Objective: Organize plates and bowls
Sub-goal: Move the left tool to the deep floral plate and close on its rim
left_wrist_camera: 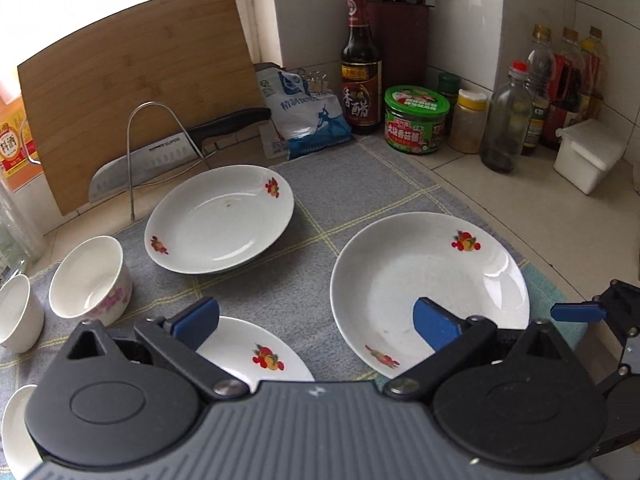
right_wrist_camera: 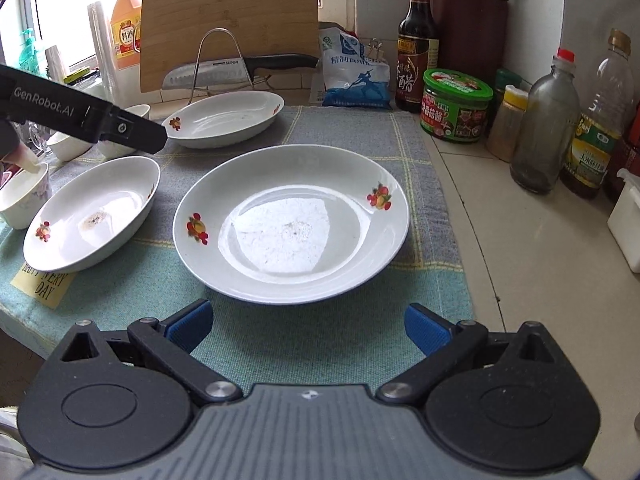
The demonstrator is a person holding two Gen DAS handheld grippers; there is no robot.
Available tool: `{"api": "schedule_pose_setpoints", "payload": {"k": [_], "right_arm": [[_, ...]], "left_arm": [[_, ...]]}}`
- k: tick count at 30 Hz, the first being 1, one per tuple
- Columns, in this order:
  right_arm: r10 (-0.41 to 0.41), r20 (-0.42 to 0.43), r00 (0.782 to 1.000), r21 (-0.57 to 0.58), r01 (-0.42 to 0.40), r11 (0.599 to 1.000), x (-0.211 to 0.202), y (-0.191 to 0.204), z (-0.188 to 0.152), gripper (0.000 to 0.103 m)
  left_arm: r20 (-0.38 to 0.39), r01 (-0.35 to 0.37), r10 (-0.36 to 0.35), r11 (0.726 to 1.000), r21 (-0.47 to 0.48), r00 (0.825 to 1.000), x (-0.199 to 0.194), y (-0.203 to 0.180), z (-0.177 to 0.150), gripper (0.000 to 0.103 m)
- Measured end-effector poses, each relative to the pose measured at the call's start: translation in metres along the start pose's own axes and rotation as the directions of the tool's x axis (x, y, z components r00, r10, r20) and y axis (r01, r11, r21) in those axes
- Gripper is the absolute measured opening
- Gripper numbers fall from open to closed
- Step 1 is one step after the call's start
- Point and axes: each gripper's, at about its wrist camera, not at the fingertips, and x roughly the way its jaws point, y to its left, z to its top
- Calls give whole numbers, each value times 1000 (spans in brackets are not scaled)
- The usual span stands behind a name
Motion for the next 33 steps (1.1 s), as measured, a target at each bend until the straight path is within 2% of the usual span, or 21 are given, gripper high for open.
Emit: {"api": "schedule_pose_setpoints", "payload": {"k": [5,10,16,22,24,26,33], "right_arm": [[4,-21,1000,-1,-4,1000,20,-1,-7,103],[-16,1,1000,-70,16,997,30,5,-3,103],[-17,47,999,-78,21,997,34,4,-3,103],[13,60,998,-105,-6,994,37,-2,-1,103],[25,57,998,-118,-18,993,39,-3,1,103],[34,55,998,-126,-27,992,40,-4,2,103],[45,47,998,-144,-38,989,42,-6,6,103]], "left_arm": [[-28,70,-68,995,74,997,25,-7,11,102],[-54,121,-114,982,144,992,46,-11,20,102],[-107,192,-176,969,158,978,73,-10,31,102],[-168,274,-247,947,167,954,106,-12,42,96],[-191,290,-257,941,175,947,114,-13,44,86],[-218,305,-265,936,174,939,123,-14,46,82],[-281,374,-319,911,173,905,135,-15,47,75]]}}
